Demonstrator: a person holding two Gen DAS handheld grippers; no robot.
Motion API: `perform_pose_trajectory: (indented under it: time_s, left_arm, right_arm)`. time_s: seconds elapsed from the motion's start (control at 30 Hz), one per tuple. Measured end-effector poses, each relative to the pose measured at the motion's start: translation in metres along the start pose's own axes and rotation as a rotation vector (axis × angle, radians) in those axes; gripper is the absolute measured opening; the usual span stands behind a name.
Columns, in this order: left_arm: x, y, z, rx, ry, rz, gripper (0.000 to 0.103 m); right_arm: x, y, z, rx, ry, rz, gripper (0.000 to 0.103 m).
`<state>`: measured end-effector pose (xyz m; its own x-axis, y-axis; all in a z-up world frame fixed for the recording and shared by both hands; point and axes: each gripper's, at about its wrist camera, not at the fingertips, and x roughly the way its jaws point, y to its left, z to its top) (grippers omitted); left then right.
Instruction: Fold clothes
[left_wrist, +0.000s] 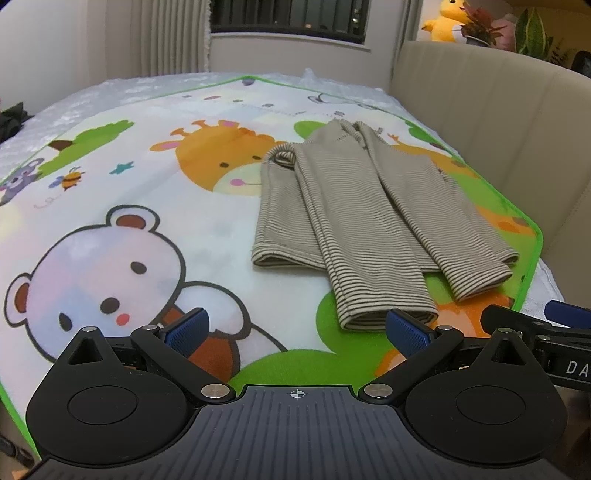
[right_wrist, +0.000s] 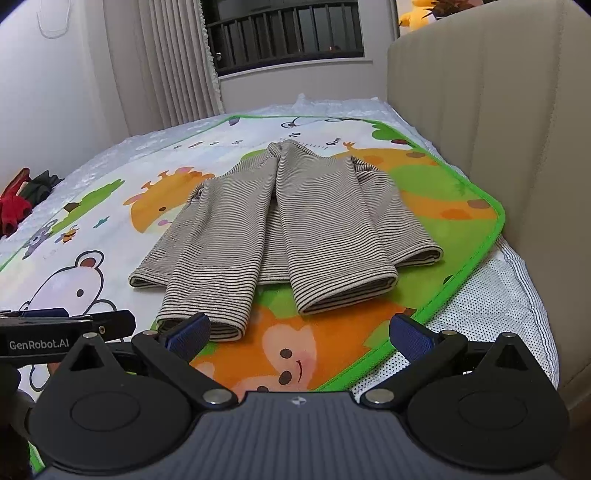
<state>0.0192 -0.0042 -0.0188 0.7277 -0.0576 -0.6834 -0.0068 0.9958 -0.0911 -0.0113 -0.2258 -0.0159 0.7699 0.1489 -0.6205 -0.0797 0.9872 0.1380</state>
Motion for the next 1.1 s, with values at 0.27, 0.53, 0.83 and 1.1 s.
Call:
perform_pose_trajectory:
  time_s: [0.27, 0.53, 0.83, 1.1]
  left_arm:
    - [-0.0004, -0.0002, -0.0004, 0.002, 0.003, -0.001, 0.103]
    - [-0.0004, 0.0001, -0.0020, 0.005, 0.002, -0.014, 0.103]
    - [0.0037, -0.0004, -0.0041, 0.007, 0.015, -0.021, 0.103]
    - [0.0049, -0.0015, -0.0051, 0.011, 0.023, -0.023, 0.103]
  right_arm:
    - [-0.0019, 0.0008, -0.0006, -0.004, -0.004, 0.004, 0.103]
    - [-0.0018, 0.0031, -0.0002, -0.014, 0.001, -0.003, 0.103]
    - [0.0004, 0.0033, -0.0011, -0.015, 0.006, -0.004, 0.103]
    - [0.0020, 0.0029, -0.0022, -0.013, 0.012, -0.003, 0.103]
